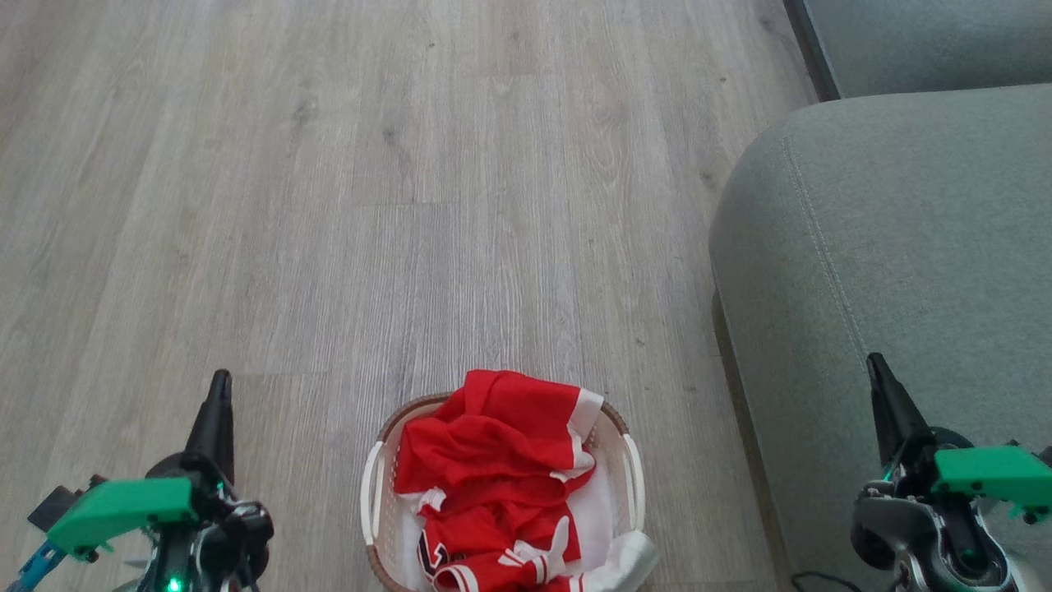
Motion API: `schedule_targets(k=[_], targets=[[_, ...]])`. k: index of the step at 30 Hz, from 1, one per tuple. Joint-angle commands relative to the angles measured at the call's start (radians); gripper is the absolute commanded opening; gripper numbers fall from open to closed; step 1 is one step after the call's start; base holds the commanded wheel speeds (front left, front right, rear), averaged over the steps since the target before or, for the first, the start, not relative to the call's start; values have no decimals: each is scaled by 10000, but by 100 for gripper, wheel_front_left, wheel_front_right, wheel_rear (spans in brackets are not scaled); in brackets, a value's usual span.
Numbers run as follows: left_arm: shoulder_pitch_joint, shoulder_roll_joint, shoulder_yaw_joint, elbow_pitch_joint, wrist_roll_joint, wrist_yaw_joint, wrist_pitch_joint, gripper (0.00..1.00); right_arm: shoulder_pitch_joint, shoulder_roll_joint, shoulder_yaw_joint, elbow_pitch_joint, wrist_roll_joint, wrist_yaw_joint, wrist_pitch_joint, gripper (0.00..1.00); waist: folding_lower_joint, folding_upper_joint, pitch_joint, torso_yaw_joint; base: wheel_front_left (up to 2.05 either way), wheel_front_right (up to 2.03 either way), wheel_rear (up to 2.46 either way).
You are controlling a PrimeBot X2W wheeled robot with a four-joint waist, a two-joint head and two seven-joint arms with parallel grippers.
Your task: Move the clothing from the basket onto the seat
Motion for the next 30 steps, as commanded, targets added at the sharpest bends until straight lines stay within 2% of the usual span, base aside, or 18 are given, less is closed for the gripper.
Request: schedule_targets(k=[1, 29, 30], targets=[[-498, 75, 362, -371, -28, -65, 75, 0, -512, 10, 158, -319, -81, -2, 39, 0, 0, 0, 0, 0, 0, 0, 0], [-498, 75, 361, -371, -29, -65, 74, 0, -512, 10, 158, -319, -81, -2, 39, 0, 0, 0, 0, 0, 0, 0, 0], [4, -4, -6, 35, 0, 8, -5, 100, 4, 17, 6, 36, 3, 0, -1, 100, 0, 0, 0, 0, 0, 0, 0]])
